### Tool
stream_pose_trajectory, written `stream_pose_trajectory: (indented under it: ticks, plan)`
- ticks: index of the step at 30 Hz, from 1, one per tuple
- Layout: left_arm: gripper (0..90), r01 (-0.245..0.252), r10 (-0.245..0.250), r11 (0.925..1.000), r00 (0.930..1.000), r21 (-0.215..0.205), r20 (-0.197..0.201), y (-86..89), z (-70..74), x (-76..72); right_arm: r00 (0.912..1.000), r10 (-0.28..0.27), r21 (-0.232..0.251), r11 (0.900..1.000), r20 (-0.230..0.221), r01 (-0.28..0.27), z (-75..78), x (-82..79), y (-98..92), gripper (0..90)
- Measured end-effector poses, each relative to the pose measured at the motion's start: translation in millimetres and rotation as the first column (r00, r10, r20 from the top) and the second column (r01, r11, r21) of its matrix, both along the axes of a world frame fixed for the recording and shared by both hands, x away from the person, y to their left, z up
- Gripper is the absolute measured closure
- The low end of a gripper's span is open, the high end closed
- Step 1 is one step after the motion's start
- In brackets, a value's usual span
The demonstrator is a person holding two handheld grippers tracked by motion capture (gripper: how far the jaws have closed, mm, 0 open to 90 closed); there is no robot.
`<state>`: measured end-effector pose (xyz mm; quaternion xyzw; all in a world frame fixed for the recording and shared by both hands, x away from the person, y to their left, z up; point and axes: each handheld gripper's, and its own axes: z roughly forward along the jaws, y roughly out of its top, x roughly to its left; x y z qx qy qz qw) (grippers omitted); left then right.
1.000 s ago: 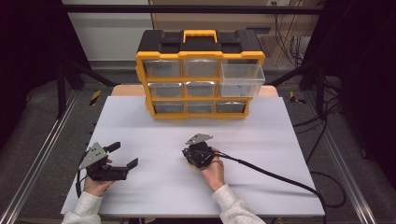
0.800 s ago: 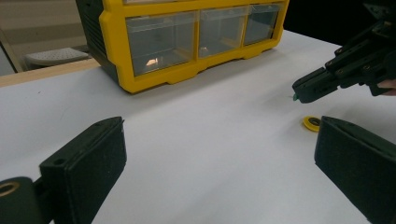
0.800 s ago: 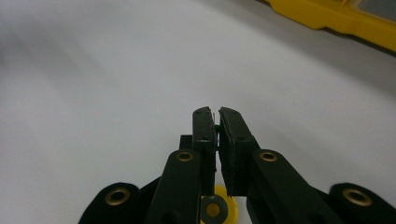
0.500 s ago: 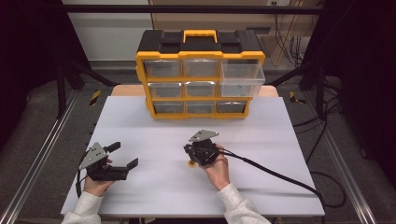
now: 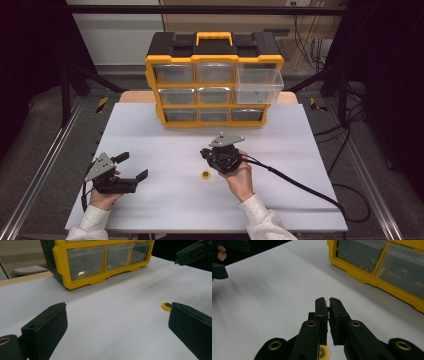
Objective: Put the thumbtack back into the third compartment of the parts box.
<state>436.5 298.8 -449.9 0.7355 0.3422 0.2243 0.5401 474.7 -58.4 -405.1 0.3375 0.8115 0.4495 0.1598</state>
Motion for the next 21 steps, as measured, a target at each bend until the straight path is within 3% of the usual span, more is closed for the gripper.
stream_pose_trajectory:
  ticks: [21]
  plan:
    - [2.0,0.000,0.000,1.0000,1.0000,0.005,-0.002,0.3,0.0,-0.1,0.9957,-0.025,0.040,0.999,0.089,0.021,45.0,-4.8,-31.9,85.5]
